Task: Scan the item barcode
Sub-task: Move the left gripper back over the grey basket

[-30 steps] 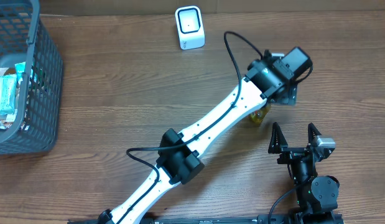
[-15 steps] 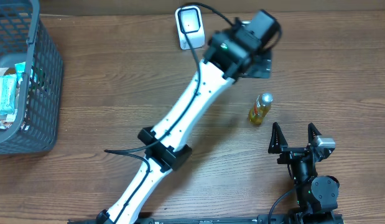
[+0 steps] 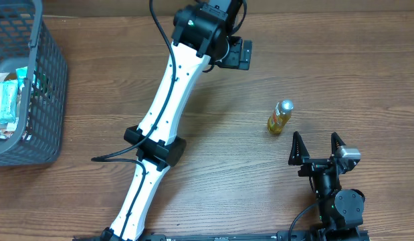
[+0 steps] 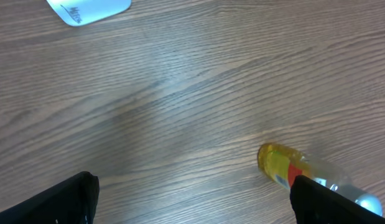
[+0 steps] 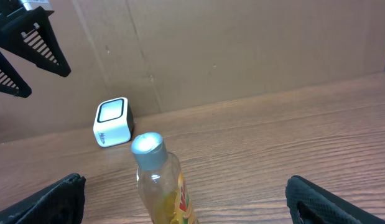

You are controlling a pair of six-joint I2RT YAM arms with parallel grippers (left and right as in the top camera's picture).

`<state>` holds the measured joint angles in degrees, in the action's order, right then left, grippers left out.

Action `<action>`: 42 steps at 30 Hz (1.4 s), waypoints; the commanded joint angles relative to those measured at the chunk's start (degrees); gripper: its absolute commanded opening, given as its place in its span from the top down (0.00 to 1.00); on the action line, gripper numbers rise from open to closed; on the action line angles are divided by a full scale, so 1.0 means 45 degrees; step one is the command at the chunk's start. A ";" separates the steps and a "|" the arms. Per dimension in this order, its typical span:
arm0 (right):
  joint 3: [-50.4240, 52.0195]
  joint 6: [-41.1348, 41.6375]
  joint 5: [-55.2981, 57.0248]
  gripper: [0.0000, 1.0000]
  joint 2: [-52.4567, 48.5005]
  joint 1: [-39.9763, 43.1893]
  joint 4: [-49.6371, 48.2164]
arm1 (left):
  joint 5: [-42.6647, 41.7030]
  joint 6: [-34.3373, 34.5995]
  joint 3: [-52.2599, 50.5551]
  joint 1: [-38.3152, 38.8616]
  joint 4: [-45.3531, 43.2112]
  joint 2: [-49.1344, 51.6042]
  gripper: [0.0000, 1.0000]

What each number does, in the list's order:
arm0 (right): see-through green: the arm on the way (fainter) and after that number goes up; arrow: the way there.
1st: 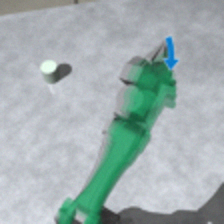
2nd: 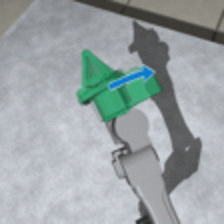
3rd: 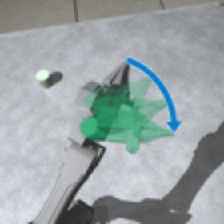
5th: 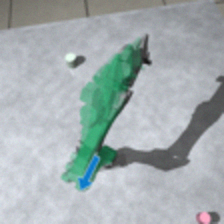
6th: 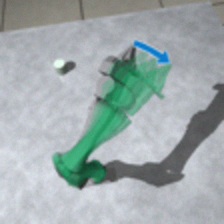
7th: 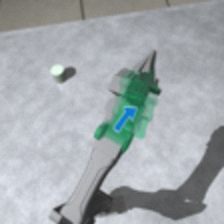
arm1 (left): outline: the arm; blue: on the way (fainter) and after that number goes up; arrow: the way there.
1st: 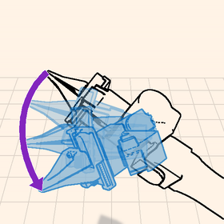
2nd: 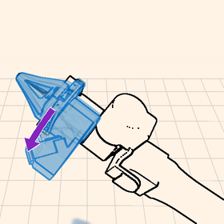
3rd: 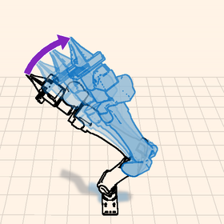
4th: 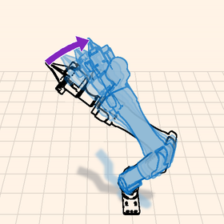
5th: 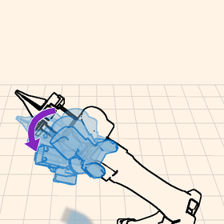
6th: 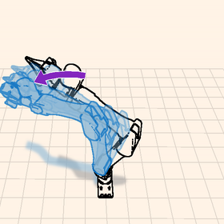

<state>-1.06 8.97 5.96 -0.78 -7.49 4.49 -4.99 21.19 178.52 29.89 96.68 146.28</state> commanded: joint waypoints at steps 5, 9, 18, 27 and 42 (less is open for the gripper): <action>0.0136 -0.0063 -0.0019 0.00 0.0136 0.0024 -0.0058 | 0.0257 -0.1360 0.0330 -0.1073 0.0029 -0.1967 0.00; 0.0136 -0.0063 -0.0019 0.00 0.0136 0.0024 -0.0063 | 0.0248 -0.1821 0.0330 -0.2064 0.0029 -0.3036 0.00; 0.0136 -0.0063 -0.0019 0.00 0.0136 0.0024 -0.0063 | 0.0262 -0.2409 -0.0155 -0.4240 0.0029 -0.4595 0.00; 0.0136 -0.0063 -0.0019 0.00 0.0136 0.0024 -0.0063 | 0.0743 -0.2778 -0.1511 -0.6693 0.0029 -0.5785 0.00; 0.0136 -0.0063 -0.0019 0.00 0.0136 0.0024 -0.0063 | 0.1433 -0.2084 -0.4143 -1.1074 0.0024 -0.7800 0.00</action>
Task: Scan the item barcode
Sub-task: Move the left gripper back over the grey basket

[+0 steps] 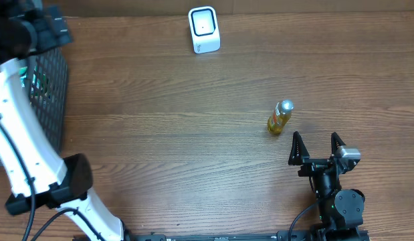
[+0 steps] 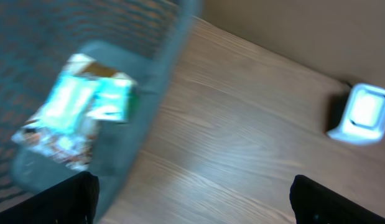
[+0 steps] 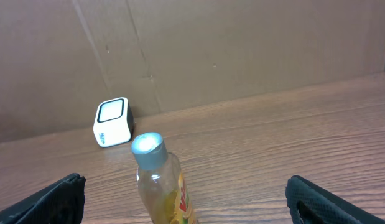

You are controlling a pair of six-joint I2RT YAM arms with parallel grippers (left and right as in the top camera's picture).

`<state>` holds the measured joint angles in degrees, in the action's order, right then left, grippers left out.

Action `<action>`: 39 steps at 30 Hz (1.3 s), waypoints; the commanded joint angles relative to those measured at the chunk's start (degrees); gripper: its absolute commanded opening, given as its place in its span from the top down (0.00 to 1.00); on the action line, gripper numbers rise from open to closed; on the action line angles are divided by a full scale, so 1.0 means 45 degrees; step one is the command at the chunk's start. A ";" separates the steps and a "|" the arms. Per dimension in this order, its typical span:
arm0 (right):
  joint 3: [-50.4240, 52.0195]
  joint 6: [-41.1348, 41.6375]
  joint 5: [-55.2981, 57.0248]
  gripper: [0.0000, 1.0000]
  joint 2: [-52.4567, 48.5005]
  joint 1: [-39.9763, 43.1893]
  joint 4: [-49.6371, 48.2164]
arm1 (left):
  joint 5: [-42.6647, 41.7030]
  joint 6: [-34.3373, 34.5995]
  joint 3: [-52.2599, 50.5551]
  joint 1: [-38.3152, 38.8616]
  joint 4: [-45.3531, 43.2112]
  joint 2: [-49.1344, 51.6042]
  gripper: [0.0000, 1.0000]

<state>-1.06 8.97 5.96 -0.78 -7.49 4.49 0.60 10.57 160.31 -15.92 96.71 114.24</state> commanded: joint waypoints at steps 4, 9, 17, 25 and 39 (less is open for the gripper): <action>0.0136 -0.0063 -0.0019 0.00 0.0136 0.0024 -0.0063 | -0.0228 0.0262 -0.0117 -0.2346 0.0019 -0.0622 0.00; 0.0136 -0.0063 -0.0019 0.00 0.0136 0.0024 -0.0063 | -0.0194 0.0277 -0.0432 -0.3711 -0.0024 -0.0316 0.00; 0.0136 -0.0063 -0.0019 0.00 0.0136 0.0024 -0.0058 | -0.1171 0.0277 -0.2283 -0.5401 -0.0874 -0.0049 0.00; 0.0136 -0.0063 -0.0019 0.00 0.0136 0.0024 -0.0063 | -0.1651 0.0102 -0.5566 -0.6402 -0.3089 -0.0024 0.00; 0.0136 -0.0063 -0.0019 0.00 0.0136 0.0024 -0.0058 | -0.5712 -0.2273 -0.8694 -0.6324 -0.6640 -0.0024 0.00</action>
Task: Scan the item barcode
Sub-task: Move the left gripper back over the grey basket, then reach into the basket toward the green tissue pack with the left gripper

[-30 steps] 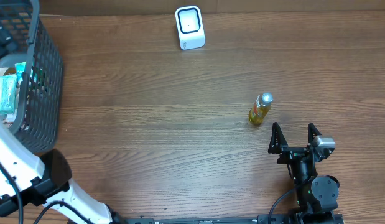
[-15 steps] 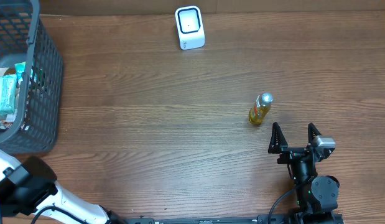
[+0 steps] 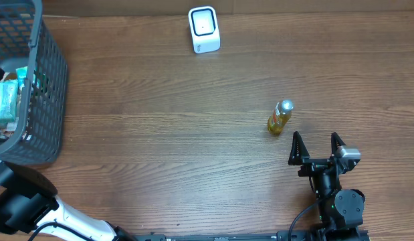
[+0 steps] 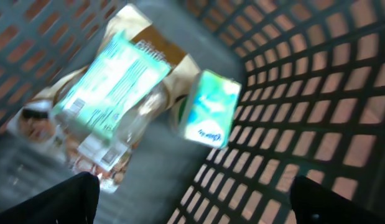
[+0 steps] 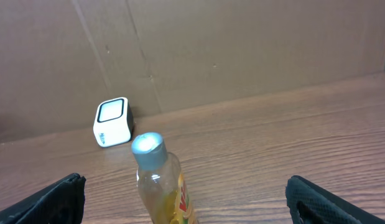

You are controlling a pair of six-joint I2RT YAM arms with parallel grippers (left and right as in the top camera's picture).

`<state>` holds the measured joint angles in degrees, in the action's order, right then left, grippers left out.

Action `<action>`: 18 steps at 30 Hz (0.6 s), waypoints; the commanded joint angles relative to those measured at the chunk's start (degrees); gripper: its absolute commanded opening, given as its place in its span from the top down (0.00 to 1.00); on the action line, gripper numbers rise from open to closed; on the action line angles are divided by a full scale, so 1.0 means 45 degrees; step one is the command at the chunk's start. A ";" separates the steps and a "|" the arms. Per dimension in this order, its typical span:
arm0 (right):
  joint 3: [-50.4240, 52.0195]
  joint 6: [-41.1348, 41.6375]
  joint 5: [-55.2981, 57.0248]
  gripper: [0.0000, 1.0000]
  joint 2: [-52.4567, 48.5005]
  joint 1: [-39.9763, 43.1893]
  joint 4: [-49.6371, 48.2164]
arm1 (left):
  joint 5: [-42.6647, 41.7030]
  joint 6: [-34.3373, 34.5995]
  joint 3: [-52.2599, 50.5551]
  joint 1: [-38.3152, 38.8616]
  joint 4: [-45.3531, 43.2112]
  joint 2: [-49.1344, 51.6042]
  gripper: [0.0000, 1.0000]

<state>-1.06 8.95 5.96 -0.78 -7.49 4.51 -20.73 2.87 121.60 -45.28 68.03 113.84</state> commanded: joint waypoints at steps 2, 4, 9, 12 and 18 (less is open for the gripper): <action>0.0136 -0.0058 -0.0019 0.00 0.0136 0.0024 -0.0063 | -0.0962 -0.0471 -0.0087 0.0277 -0.0505 0.0073 0.00; 0.0136 -0.0058 -0.0019 0.00 0.0136 0.0024 -0.0068 | -0.0937 -0.0262 -0.0087 0.0393 -0.0758 0.0170 0.00; 0.0136 -0.0058 -0.0019 0.00 0.0136 0.0024 -0.0063 | 0.0044 0.0510 -0.0087 0.0869 -0.1049 0.0933 0.01; 0.0136 -0.0058 -0.0019 0.00 0.0136 0.0024 -0.0063 | 0.0228 0.0539 -0.0087 0.1088 -0.1209 0.1423 0.01; 0.0136 -0.0058 -0.0019 0.00 0.0136 0.0024 -0.0068 | 0.0291 0.0466 -0.0087 0.1394 -0.1467 0.2322 0.00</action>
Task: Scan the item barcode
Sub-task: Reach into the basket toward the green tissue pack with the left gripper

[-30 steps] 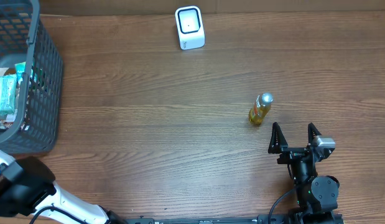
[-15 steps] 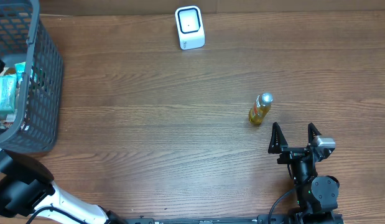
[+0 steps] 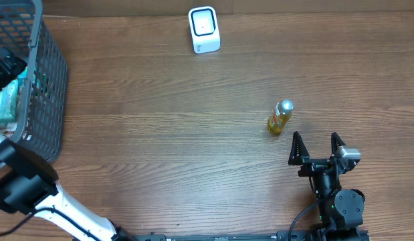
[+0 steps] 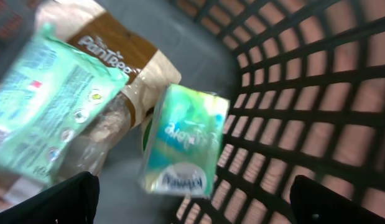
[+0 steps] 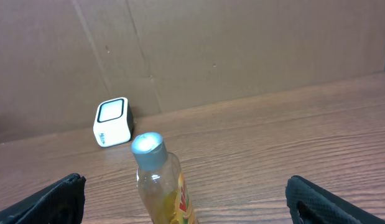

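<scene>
My left gripper point(image 4: 192, 208) hangs open inside the grey mesh basket point(image 3: 49, 100) at the table's left edge. Just ahead of its fingertips point(image 4: 61, 199) lies a green-and-white pack point(image 4: 183, 143); beside that are a brown-and-tan bag point(image 4: 127, 59) and a pale green packet point(image 4: 49, 106). The white barcode scanner point(image 3: 204, 29) stands at the far middle of the table. A small yellow bottle with a silver cap point(image 3: 280, 116) stands upright right of centre, directly before my open right gripper point(image 3: 318, 147); the same bottle point(image 5: 161, 180) shows between the right fingers, untouched.
The basket's mesh wall point(image 4: 316, 74) closes in on the right of the left wrist view. A brown cardboard wall point(image 5: 242, 43) stands behind the scanner point(image 5: 112, 121). My white left arm point(image 3: 33, 194) reaches up along the left edge.
The left gripper has come lower and closer to the green-and-white pack in the basket, which now looks larger in the wrist view. The right arm and the bottle have not moved.
The left gripper was open over the table near the scanner and the bottle. Then it was at the basket's rim, later inside the basket above the packets, and now close to the green-and-white pack. The right gripper stayed open behind the bottle throughout.
</scene>
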You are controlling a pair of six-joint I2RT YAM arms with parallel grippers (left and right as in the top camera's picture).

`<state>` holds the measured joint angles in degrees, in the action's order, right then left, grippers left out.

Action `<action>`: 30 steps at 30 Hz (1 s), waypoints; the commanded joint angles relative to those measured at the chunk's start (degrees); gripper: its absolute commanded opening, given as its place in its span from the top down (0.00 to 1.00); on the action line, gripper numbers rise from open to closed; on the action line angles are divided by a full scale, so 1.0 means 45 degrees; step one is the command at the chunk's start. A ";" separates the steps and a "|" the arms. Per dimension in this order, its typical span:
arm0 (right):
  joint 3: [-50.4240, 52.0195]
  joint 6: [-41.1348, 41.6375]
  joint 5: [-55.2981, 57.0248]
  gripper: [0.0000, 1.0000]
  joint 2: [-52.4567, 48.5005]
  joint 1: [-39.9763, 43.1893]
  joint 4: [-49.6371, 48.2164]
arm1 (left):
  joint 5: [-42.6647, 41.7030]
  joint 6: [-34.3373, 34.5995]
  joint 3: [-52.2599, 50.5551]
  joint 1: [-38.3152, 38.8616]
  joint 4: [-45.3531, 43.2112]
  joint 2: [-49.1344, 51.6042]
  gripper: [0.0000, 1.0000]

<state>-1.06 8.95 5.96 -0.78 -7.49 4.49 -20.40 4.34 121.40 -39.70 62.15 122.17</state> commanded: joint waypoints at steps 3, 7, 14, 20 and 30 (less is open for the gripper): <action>0.0136 -0.0058 -0.0019 0.00 0.0136 0.0024 -0.0058 | 0.0223 -0.0087 -0.0044 0.0238 -0.0306 0.0743 0.00; 0.0136 -0.0058 -0.0019 0.00 0.0131 0.0024 -0.0063 | 0.0248 -0.0257 -0.0044 0.0287 -0.0505 0.0957 0.00; 0.0136 -0.0058 -0.0019 0.00 0.0136 0.0024 -0.0063 | 0.0243 -0.0257 -0.0049 0.0437 -0.0534 0.1263 0.00; 0.0136 -0.0058 -0.0019 0.00 0.0136 0.0024 -0.0063 | 0.0257 -0.0267 -0.0049 0.0821 -0.0544 0.1812 0.01; 0.0136 -0.0058 -0.0019 0.00 0.0136 0.0024 -0.0063 | 0.1700 -0.0500 -0.0053 0.1180 -0.0525 0.2341 0.00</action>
<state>-1.06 8.97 5.98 -0.78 -7.49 4.51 -15.84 3.84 121.27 -35.70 59.44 131.44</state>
